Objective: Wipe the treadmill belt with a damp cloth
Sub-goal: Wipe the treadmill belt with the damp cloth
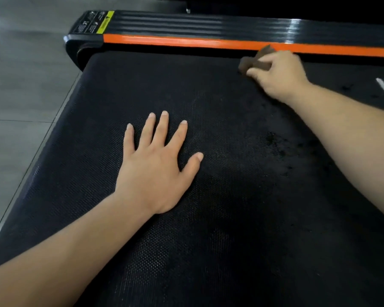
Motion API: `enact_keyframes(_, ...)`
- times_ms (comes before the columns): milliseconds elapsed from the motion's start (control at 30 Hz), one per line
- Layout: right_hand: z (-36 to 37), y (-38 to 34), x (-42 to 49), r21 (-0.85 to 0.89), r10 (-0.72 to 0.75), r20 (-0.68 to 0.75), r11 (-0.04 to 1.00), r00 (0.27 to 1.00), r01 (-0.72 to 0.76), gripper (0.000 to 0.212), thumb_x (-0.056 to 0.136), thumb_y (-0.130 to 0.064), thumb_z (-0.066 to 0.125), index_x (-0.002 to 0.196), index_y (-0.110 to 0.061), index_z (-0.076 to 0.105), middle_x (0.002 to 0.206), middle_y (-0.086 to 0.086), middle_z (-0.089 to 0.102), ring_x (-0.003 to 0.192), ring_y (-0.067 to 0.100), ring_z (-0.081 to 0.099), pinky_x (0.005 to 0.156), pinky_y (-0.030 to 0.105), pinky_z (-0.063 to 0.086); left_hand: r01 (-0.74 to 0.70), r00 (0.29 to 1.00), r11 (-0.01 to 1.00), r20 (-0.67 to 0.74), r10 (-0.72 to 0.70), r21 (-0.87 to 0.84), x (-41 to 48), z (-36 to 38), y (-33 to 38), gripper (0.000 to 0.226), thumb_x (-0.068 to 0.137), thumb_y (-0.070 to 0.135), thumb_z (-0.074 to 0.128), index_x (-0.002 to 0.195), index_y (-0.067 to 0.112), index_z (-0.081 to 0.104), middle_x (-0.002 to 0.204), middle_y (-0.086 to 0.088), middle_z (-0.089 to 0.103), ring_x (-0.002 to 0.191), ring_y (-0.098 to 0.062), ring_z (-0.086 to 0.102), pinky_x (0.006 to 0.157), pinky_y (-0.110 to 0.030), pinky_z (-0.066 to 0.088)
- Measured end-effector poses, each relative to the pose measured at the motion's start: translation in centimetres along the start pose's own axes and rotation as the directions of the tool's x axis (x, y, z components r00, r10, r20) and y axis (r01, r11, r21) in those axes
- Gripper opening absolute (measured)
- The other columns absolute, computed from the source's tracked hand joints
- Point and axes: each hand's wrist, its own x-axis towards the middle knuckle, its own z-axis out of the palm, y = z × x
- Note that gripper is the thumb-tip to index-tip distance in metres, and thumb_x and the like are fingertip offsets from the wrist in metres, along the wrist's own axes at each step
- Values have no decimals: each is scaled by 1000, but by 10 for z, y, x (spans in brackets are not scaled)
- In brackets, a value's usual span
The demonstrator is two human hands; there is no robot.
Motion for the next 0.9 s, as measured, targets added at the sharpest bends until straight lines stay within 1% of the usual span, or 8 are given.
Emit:
enact_keyframes(100, 7, 5, 11, 0, 177, -136, 984, 975, -178, 28, 91, -49, 64, 85, -23, 71, 90, 6, 66, 97, 34, 64, 87, 40, 51, 8, 1000, 1000, 3, -8, -7, 0, -1, -1, 81, 94, 76, 5, 164, 36, 8, 174, -4, 2, 159, -23, -8, 127, -56, -3)
enact_keyframes(233, 3, -9, -42, 49, -93, 71, 995, 993, 90, 23, 93, -44, 66, 104, -26, 77, 102, 7, 58, 92, 27, 54, 86, 37, 46, 12, 1000, 1000, 17, -12, -7, -1, -1, -1, 82, 93, 77, 3, 164, 36, 7, 174, -3, 0, 159, -22, -9, 127, -55, -6)
enact_keyframes(300, -9, 2, -44, -16, -117, 69, 993, 991, 118, 28, 93, -45, 66, 109, -24, 77, 105, 9, 60, 98, 32, 57, 88, 39, 47, 17, 1000, 1000, 19, -17, -7, 0, -2, -1, 82, 93, 76, 2, 164, 36, 8, 174, -4, 0, 159, -22, -9, 127, -55, -5)
enact_keyframes(367, -13, 12, -17, -87, 7, 9, 996, 1000, -6, 30, 93, -50, 64, 98, -23, 75, 97, 8, 62, 101, 36, 60, 87, 40, 47, 26, 999, 999, 35, -26, -25, -1, -7, 3, 81, 93, 73, 5, 164, 34, 11, 173, -5, 2, 159, -24, -7, 127, -55, -5)
enact_keyframes(467, -5, 17, 6, -33, 168, -99, 984, 981, -172, 32, 93, -51, 61, 92, -21, 71, 95, 7, 64, 103, 36, 61, 90, 41, 48, 29, 999, 996, 47, -25, -90, -15, -14, 24, 78, 94, 66, 10, 163, 32, 17, 173, -6, 5, 159, -26, -5, 127, -54, -5)
enact_keyframes(667, -12, 9, -43, 2, -92, 109, 996, 990, 93, 22, 93, -46, 66, 100, -28, 76, 102, 7, 60, 93, 28, 54, 86, 38, 46, 12, 1000, 998, 16, -11, -59, -40, 1, 57, 76, 98, 67, 8, 164, 31, 11, 173, -11, -1, 158, -33, -12, 125, -59, -8)
enact_keyframes(833, -8, 17, -6, -12, 125, -101, 992, 987, -127, 28, 91, -50, 63, 85, -24, 69, 91, 5, 63, 99, 35, 63, 94, 44, 49, 7, 1000, 999, -9, -7, -39, -39, 8, 58, 74, 99, 66, 10, 164, 31, 9, 173, -11, -1, 158, -32, -12, 125, -59, -7)
enact_keyframes(900, -6, 4, -29, -39, 39, -55, 998, 998, -42, 26, 92, -50, 62, 89, -27, 72, 94, 7, 60, 93, 32, 60, 87, 39, 48, 7, 1000, 999, 3, -7, -43, -38, 7, 58, 73, 99, 65, 9, 164, 31, 8, 173, -11, -2, 158, -32, -13, 125, -60, -8)
